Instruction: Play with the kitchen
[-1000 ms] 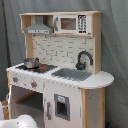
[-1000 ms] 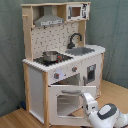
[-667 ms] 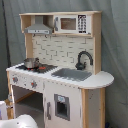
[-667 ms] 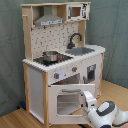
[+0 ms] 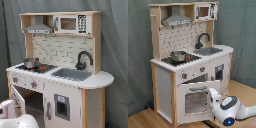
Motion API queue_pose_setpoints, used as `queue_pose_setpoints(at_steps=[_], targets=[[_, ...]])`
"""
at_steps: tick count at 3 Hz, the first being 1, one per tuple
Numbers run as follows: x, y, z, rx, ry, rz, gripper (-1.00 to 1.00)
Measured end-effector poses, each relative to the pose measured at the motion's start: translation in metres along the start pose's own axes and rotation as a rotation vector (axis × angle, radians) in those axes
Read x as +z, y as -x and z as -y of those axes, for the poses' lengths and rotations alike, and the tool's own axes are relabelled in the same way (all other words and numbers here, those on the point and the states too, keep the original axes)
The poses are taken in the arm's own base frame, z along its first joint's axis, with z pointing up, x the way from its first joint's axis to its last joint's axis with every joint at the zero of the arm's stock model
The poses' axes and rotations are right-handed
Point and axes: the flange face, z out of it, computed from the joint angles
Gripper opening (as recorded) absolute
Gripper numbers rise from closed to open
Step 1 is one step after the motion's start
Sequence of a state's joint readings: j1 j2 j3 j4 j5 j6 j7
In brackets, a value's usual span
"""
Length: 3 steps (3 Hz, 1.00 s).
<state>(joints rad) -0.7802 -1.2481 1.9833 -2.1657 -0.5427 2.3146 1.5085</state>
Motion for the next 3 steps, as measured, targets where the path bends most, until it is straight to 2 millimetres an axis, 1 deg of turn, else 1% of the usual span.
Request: queue_pose_setpoints(at_steps=[1, 2, 3], targets=[[0.024, -0.001, 0.003, 0.069, -0.028, 0.033, 1.0], [0.051, -0.013, 0.001, 0.144, -0.053, 0.061, 1.0], [0.078, -0.019, -0.002, 0.217, -0.069, 0.092, 1.0]])
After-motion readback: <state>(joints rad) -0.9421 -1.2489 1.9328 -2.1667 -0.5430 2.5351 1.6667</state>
